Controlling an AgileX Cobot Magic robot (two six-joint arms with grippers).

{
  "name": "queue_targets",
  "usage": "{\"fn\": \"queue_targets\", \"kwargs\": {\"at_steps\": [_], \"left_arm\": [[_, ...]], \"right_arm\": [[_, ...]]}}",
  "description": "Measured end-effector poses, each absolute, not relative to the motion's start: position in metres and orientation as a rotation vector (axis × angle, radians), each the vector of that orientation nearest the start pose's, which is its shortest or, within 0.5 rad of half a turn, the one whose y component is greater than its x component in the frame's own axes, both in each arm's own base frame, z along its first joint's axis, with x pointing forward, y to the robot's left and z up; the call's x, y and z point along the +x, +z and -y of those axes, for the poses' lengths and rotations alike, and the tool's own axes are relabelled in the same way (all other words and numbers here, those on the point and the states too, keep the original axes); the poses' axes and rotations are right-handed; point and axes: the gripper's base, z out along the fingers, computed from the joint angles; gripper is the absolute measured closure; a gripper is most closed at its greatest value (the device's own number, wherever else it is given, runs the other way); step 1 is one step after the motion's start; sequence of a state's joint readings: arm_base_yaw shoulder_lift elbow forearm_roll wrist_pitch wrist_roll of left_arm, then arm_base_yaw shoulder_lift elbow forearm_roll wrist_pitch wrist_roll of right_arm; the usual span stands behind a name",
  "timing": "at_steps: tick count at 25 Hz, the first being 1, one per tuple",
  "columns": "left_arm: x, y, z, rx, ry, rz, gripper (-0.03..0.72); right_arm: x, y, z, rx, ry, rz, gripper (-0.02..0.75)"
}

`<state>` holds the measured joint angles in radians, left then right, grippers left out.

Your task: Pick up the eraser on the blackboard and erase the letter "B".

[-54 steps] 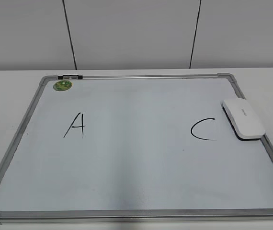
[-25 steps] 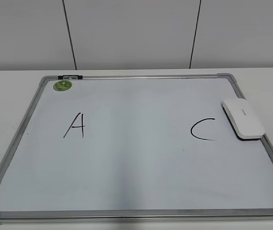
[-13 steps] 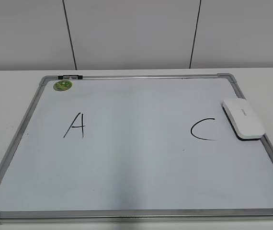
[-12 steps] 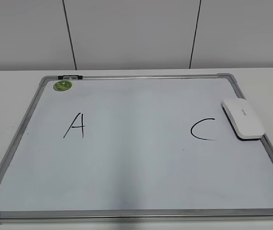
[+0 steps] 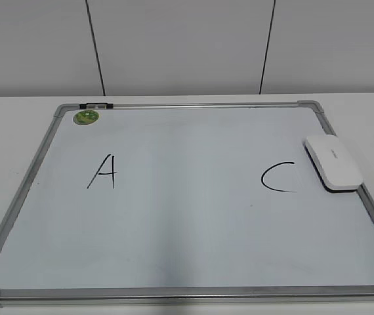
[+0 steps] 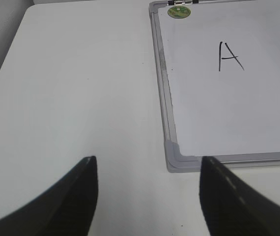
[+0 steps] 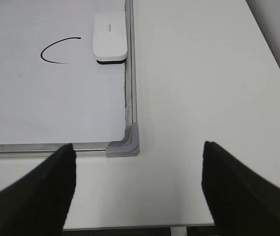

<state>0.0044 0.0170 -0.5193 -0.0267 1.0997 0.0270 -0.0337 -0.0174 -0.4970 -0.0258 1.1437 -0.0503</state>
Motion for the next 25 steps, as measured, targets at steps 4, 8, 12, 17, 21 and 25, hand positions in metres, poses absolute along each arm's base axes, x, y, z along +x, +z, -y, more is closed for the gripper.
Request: {"fn": "queue_targets", "kwargs": {"at_steps": [4, 8, 12, 17, 21, 25], "left_arm": [[-0.0061, 0.2796, 0.0022, 0.025, -0.013, -2.081, 0.195], [-0.0061, 0.2796, 0.0022, 0.025, -0.013, -2.081, 0.195], [-0.0061, 0.2796, 0.0022, 0.025, -0.013, -2.081, 0.195], [-0.0061, 0.2796, 0.0022, 0.025, -0.013, -2.081, 0.195], [-0.0061, 0.2796, 0.0022, 0.025, -0.013, -2.081, 0.195], [-0.0061, 0.2796, 0.0022, 0.025, -0.013, -2.081, 0.195]], "right_arm": [[-0.0109, 0.2697, 0.0018, -0.015, -0.081, -2.114, 0.146], [-0.0110, 0.2696, 0.0018, -0.015, -0.081, -2.115, 0.147], [-0.0110, 0.2696, 0.0018, -0.015, -0.081, -2.116, 0.147], [-0.0110, 0.2696, 0.0018, -0.015, -0.081, -2.116, 0.146], [-0.0110, 0.2696, 0.0018, -0.015, -0.081, -2.116, 0.146], [-0.0110, 0.2696, 0.0018, -0.015, -0.081, -2.116, 0.147]]}}
